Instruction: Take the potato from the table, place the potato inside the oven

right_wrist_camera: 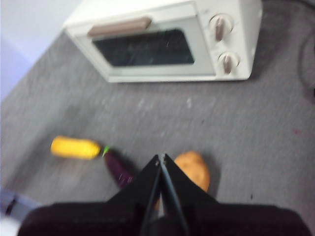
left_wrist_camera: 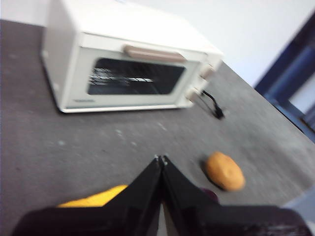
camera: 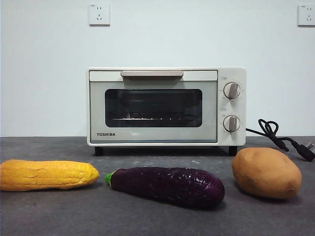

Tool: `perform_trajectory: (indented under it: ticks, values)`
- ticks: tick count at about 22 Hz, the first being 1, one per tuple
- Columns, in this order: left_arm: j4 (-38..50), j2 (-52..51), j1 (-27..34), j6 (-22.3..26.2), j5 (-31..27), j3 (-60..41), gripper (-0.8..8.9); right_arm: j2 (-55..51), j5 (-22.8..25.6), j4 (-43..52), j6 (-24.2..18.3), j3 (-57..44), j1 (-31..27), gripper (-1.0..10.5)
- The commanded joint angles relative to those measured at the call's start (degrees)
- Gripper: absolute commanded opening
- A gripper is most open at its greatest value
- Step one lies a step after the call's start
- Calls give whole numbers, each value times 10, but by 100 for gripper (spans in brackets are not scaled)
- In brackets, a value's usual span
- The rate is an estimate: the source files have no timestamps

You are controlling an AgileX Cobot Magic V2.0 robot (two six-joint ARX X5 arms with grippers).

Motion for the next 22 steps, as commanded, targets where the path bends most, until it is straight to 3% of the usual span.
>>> perform_trajectory:
  ticks: [1,5,11,12,16,22]
  values:
    - [-38,17,0,47,26,35,-7,31,-9,-73,-64,57,8,-12]
    - [-77,26,-2,66,35,71,-7,61,-9,-149,-98,107,25,-12]
    - [-82,26,-12,66,34,79,-8,63,-8,-153,-99,110,42,18]
    - [-82,26,-12,66,34,79,-8,63,-8,-153,-98,110,42,82]
    - [-81,26,-13,66,34,79,-8,63,-8,-153,-79,110,42,586]
    - [-66,31,-16,67,33,79,-8,63,-8,-153,-72,110,42,604]
